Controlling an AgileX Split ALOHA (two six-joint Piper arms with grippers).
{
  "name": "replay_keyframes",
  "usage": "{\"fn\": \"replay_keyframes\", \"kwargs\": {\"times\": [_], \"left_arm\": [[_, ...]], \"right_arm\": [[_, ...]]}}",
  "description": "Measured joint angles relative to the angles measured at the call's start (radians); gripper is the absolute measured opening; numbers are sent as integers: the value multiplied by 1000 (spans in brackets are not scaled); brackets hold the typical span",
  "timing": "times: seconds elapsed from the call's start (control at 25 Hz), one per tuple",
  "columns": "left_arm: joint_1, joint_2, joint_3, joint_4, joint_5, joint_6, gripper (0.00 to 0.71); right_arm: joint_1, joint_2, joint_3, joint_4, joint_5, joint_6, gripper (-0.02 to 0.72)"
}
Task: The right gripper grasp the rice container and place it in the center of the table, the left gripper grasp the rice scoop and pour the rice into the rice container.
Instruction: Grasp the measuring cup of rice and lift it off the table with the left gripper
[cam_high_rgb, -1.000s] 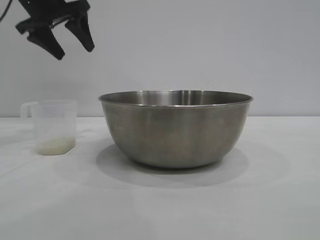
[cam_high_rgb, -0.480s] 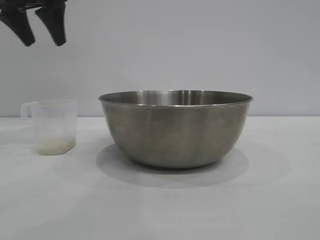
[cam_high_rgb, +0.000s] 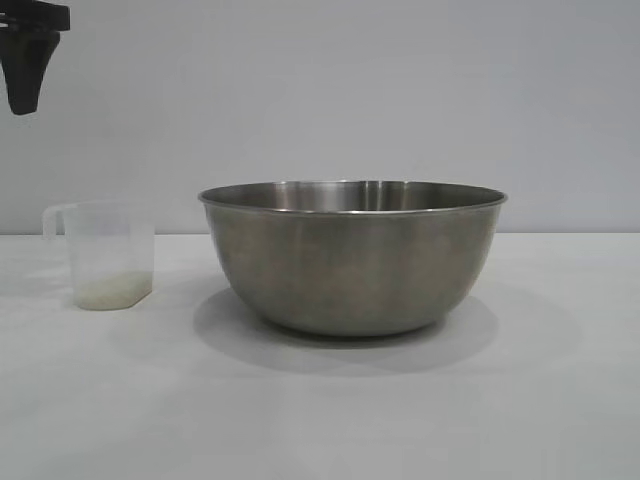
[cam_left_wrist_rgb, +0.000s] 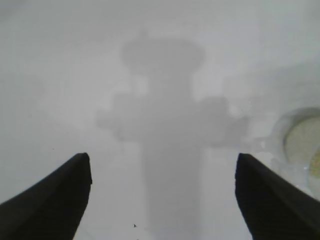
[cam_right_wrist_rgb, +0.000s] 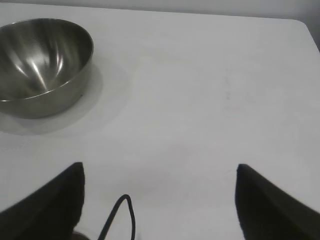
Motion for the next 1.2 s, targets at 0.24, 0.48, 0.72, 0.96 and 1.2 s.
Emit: {"fn": "replay_keyframes", "kwargs": {"times": [0.24,0.48,0.72,0.96,1.2], "left_arm": [[0,-1,0,-6,-183,29,518],[0,-4,99,-17,-466,54,518],[0,-20,325,-70,-651,54,518],[0,-174,548,-84,-818,48,518],[0,-372,807,-84,-971,-19,518]], "right_arm": [[0,0,0,0,0,0,577],[0,0,0,0,0,0,577],[0,0,0,0,0,0,577],[0,0,0,0,0,0,577],[0,0,0,0,0,0,577]]}}
